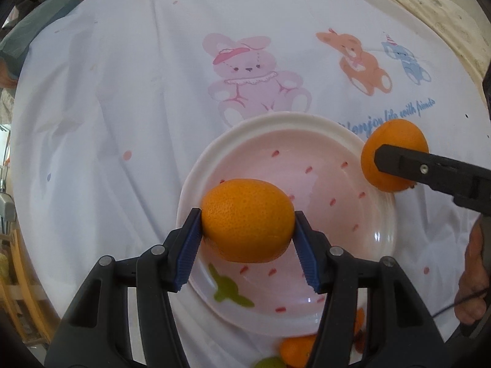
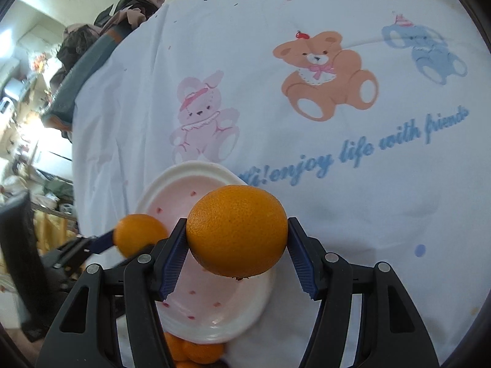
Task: Organize fruits
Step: 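Carry both oranges to the pink plate and open both grippers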
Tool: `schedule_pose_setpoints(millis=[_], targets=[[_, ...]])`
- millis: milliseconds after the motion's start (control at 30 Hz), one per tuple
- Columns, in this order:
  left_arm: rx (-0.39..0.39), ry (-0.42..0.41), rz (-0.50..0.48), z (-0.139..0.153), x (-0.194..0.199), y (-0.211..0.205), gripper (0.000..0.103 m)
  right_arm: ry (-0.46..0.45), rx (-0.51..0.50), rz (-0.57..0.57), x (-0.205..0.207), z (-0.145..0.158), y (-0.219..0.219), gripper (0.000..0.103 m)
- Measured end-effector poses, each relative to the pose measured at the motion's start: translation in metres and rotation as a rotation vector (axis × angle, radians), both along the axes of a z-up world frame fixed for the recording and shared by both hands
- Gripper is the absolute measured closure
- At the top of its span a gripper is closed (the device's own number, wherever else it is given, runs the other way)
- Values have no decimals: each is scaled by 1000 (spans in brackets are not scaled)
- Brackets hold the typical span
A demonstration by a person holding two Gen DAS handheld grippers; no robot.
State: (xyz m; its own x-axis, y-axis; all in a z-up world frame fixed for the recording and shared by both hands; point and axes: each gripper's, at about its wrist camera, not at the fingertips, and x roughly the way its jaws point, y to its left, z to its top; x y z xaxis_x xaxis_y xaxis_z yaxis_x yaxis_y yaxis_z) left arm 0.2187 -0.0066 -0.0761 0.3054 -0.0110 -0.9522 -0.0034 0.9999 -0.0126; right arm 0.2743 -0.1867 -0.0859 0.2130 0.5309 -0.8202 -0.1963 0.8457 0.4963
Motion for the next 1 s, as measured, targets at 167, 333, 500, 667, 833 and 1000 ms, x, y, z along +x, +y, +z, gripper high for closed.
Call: schedule_pose_setpoints(millis=[167,333,500,667,833,1000], targets=[[-33,-2,41,-3,13,13,48,20,62,29,6,-1,12,38],[-29,-2,20,-7,13,9,46,72,79,27,12,-14,21,37],[-10,1,9,-10,14,5,36,121,103,2,14,-22,19,36],[-17,5,21,-13,11,6,14,117,94,3,12,-21,20,29],[-20,-10,32,-7,6,10,13,56,116,-35,14,-4,10,22],[-34,-42,57,5,5,20,13,26,121,-35,14,6,4,22]])
